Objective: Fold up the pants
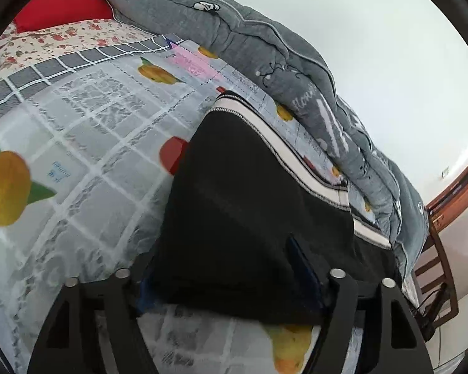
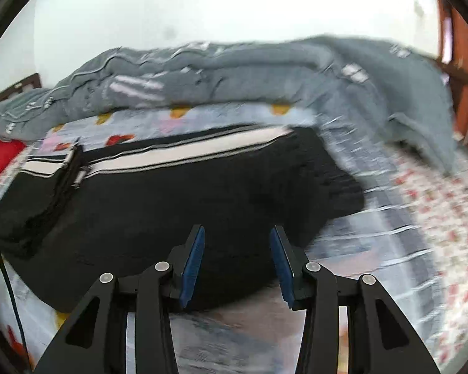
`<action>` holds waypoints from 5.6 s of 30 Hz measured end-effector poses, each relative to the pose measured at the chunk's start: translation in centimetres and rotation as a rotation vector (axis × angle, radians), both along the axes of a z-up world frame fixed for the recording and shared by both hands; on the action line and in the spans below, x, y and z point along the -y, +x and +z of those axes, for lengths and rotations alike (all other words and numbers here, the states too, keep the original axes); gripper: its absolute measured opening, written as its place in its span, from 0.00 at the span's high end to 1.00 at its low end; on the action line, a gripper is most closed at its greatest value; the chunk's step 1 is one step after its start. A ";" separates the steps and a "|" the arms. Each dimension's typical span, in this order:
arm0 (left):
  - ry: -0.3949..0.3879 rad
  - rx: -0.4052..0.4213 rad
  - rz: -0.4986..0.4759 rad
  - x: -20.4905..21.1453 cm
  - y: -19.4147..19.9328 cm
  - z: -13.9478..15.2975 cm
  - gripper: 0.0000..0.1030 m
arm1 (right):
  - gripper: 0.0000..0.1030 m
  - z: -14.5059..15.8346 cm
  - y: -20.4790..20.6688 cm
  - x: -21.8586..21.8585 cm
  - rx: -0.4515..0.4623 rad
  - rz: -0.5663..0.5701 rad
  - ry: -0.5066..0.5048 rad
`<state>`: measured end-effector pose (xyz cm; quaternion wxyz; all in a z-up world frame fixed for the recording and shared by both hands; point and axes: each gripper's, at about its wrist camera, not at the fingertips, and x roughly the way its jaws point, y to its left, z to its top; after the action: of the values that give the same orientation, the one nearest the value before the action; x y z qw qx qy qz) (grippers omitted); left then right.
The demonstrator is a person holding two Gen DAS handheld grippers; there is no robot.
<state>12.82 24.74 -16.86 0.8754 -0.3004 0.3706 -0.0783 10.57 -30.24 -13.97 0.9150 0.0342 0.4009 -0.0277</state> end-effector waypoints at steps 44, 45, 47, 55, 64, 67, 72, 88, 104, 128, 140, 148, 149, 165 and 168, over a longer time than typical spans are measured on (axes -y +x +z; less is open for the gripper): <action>-0.048 0.003 0.116 1.6 -0.1 -0.7 0.55 | 0.51 -3.9 1.1 -2.1 0.017 -0.011 -0.010; -0.045 -0.002 0.130 1.4 0.1 -0.8 0.58 | 0.51 -3.9 1.1 -2.1 0.017 -0.012 -0.010; -0.045 -0.008 0.156 1.3 0.3 -1.0 0.62 | 0.51 -3.9 1.1 -2.1 0.018 -0.011 -0.010; -0.024 0.025 0.205 1.5 -0.3 -1.2 0.67 | 0.51 -3.9 1.2 -2.1 0.020 -0.010 -0.004; -0.035 -0.035 0.210 1.2 0.3 -0.9 0.73 | 0.51 -3.9 1.2 -2.0 0.015 -0.010 0.005; 0.137 -0.041 0.227 3.4 0.7 0.7 0.80 | 0.51 -3.8 1.1 -1.6 0.016 -0.009 0.033; 0.224 0.037 0.218 6.0 0.7 4.8 0.85 | 0.51 -3.0 1.0 -1.1 -0.019 0.011 0.059; 0.412 0.326 -0.188 29.7 1.1 14.2 0.86 | 0.55 1.5 -6.3 10.2 0.025 -0.146 0.062; 0.434 0.176 -0.605 44.8 -1.1 5.5 0.77 | 0.55 1.0 -8.9 12.2 0.005 -0.150 0.129; 0.381 0.160 -0.406 26.5 -6.5 2.1 0.36 | 0.65 -0.1 -3.0 3.8 -0.100 0.056 0.250; 0.425 0.104 -0.428 29.5 -5.4 -0.1 0.33 | 0.88 6.8 -0.9 4.7 0.160 0.119 0.167; 0.473 0.123 -0.418 31.6 -4.7 0.6 0.32 | 0.89 8.2 -1.8 10.5 0.257 -0.021 -0.016; 0.460 0.132 -0.437 32.0 -4.9 0.7 0.32 | 0.89 7.2 -1.8 11.5 0.229 -0.054 -0.026; 0.420 0.196 -0.371 31.6 -4.3 4.5 0.33 | 0.81 4.3 -1.7 13.7 0.129 -0.083 -0.044; 0.445 0.120 -0.360 33.1 -1.5 3.1 0.33 | 0.81 1.6 0.2 13.2 0.049 -0.100 -0.022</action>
<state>11.34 -8.37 -13.74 0.9120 -0.0253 0.3738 -0.1668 10.79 -43.45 -12.36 0.9224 0.0447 0.3759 -0.0768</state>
